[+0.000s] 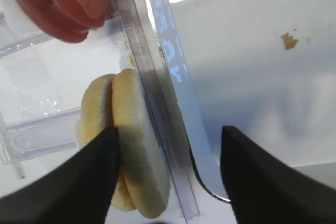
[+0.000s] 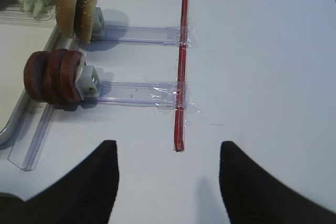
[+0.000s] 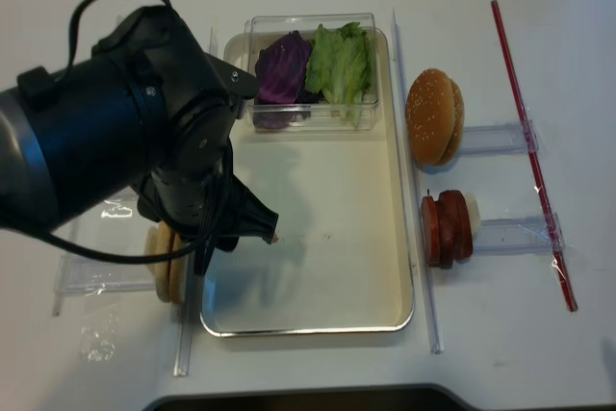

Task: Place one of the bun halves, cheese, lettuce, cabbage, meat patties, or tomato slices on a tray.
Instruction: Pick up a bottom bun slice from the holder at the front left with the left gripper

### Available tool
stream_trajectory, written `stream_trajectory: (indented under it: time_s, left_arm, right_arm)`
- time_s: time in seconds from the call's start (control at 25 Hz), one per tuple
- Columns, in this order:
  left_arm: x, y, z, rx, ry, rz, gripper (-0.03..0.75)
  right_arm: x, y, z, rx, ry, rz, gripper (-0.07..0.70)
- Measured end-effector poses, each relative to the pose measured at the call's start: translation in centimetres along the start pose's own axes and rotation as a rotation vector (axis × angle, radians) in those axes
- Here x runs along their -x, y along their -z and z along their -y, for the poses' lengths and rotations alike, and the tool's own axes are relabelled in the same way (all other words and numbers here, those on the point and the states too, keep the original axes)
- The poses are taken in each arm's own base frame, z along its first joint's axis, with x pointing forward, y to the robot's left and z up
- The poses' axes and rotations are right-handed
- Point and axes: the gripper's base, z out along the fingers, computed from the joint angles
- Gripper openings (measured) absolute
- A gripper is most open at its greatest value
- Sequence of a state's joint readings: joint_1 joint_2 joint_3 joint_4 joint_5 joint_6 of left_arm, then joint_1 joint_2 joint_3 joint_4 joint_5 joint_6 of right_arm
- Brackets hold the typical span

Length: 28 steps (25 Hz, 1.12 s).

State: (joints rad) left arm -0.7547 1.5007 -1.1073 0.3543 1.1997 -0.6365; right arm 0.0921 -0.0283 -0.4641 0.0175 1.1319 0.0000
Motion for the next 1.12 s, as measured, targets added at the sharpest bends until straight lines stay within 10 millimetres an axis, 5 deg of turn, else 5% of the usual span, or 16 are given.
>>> stream_trajectory:
  time_s: [0.48,1.12]
  left_arm:
    - [-0.8,-1.4,0.1,0.018,-0.007,-0.011,0.426]
    - [-1.3,-2.6,-0.2,0.066,0.005,-0.005,0.321]
  right_arm:
    - [0.0,0.0,0.0,0.0,0.0,0.0,0.463]
    - [0.0,0.0,0.0,0.0,0.0,0.0,0.463]
